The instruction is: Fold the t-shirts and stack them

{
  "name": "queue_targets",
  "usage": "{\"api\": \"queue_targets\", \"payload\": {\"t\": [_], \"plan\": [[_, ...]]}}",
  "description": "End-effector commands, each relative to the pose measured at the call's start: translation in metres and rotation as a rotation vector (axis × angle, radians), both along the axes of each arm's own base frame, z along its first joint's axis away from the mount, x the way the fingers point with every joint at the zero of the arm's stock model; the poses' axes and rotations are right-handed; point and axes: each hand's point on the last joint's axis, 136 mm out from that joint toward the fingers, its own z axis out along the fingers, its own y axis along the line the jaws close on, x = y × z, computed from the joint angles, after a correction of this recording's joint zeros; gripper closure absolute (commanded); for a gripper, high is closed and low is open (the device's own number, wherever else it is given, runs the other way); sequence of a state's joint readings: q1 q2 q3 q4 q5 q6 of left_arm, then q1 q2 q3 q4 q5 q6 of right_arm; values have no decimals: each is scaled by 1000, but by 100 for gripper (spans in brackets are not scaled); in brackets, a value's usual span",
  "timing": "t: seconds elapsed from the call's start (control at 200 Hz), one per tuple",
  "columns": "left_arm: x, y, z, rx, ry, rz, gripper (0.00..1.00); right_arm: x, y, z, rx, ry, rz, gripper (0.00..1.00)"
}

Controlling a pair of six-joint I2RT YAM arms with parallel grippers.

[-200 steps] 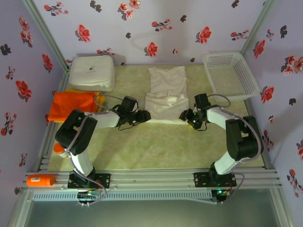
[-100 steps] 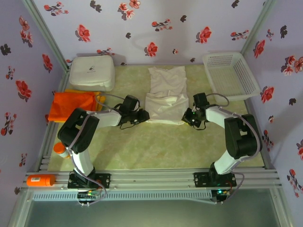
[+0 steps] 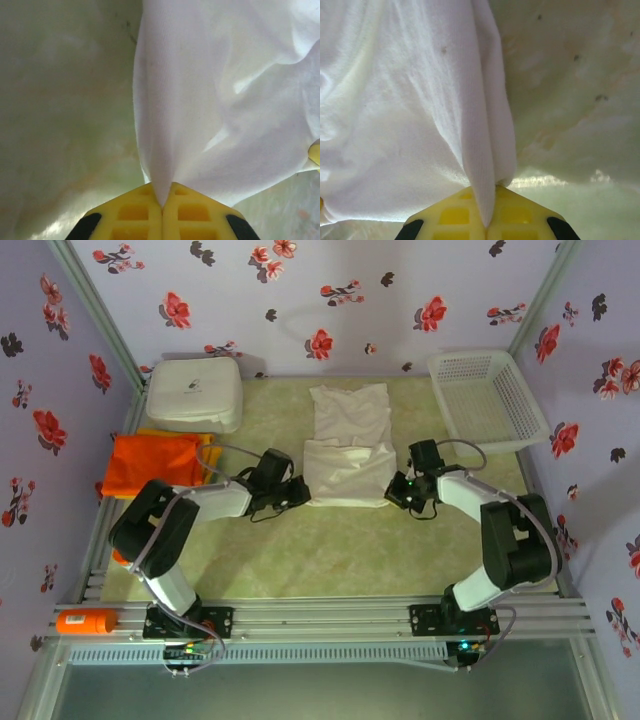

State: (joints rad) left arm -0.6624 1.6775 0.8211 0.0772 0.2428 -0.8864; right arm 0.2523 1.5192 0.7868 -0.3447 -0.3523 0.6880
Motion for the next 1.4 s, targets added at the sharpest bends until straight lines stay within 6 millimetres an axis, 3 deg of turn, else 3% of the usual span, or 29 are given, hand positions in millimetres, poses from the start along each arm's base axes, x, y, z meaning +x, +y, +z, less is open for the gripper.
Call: {"api": "queue_targets", "payload": {"t": [0.0, 0.4, 0.58, 0.68, 0.835, 1.06, 1.24, 1.395], "plan": [[-18, 14, 1, 36, 14, 38, 100, -30, -1, 0, -16, 48, 44, 100], [-92, 30, 7, 60, 38, 74, 100, -104, -10, 4, -29, 93, 51, 100], [-114, 17, 11, 51, 47, 49, 100, -119, -6, 21, 25, 69, 26, 100], [-116, 12, 30, 40, 25, 43, 100, -120, -8, 38, 41, 40, 6, 100], [-107, 11, 69, 25, -21, 39, 100, -106, -2, 74, 75, -35, -6, 100], [-72, -4, 110, 3, -76, 33, 100, -70, 7, 117, 86, -102, -7, 100], [-43, -8, 126, -4, -88, 43, 100, -32, 7, 142, 128, -146, -50, 100], [-16, -4, 132, -34, -76, 60, 100, -3, 4, 151, 161, -157, -74, 100]]}}
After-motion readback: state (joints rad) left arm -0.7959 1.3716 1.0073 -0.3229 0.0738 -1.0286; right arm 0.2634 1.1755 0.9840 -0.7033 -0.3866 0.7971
